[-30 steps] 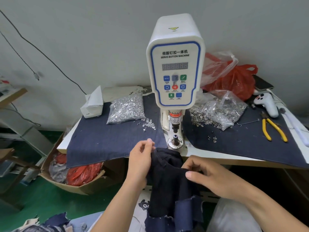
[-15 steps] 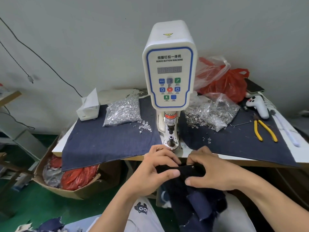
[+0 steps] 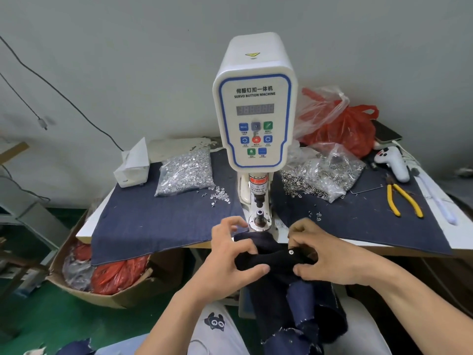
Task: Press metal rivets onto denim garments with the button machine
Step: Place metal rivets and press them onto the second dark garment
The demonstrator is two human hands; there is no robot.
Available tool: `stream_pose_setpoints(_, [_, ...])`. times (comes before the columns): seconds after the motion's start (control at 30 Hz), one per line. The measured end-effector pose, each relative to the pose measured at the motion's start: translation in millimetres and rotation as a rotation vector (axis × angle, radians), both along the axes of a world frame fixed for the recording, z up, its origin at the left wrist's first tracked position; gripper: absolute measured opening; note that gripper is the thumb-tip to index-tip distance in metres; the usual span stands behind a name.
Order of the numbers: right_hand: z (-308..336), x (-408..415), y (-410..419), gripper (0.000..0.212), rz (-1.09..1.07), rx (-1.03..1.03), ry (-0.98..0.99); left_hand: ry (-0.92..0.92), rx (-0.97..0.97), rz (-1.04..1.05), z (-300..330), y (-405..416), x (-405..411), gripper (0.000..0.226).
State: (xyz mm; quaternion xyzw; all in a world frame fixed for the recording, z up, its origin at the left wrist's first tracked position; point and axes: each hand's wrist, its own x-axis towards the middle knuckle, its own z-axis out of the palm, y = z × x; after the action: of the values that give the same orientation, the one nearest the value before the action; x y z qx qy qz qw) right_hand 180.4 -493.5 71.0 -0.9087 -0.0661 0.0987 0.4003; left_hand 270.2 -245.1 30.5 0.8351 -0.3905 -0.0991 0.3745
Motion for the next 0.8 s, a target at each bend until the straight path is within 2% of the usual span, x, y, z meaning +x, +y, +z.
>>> stream_pose_setpoints(0.13, [-11,7,-8,0.023,0.033,-0.174,0.061,0.068,0.113,0.020,-7,2,5,0.021])
stream_pose_setpoints(0.2, [-15,12,-8,0.021,0.008,-0.181,0.065,0.087,0.100,0.033,-10,0,4,0.019])
stream_pose_setpoints(0.3, [-19,20,-10,0.017,-0.038,-0.061,0.063,0.183,0.013,0.058,-11,-1,4,0.013])
stream_pose_setpoints(0.4, [-20,26,-8,0.015,-0.099,0.241,0.134,0.337,-0.062,0.112,-6,-4,10,0.012])
stream_pose_setpoints(0.53, [-24,38,-2,0.030,-0.197,0.475,0.149,0.495,-0.145,0.136,-3,-11,24,0.010])
stream_pose_setpoints(0.67, [-33,58,-3,0.038,-0.327,0.413,0.049,0.572,-0.164,0.203,-3,-20,40,0.024])
stream_pose_setpoints(0.8, [-40,73,-7,0.042,-0.350,0.397,0.037,0.507,-0.138,0.272,-9,-27,55,0.017])
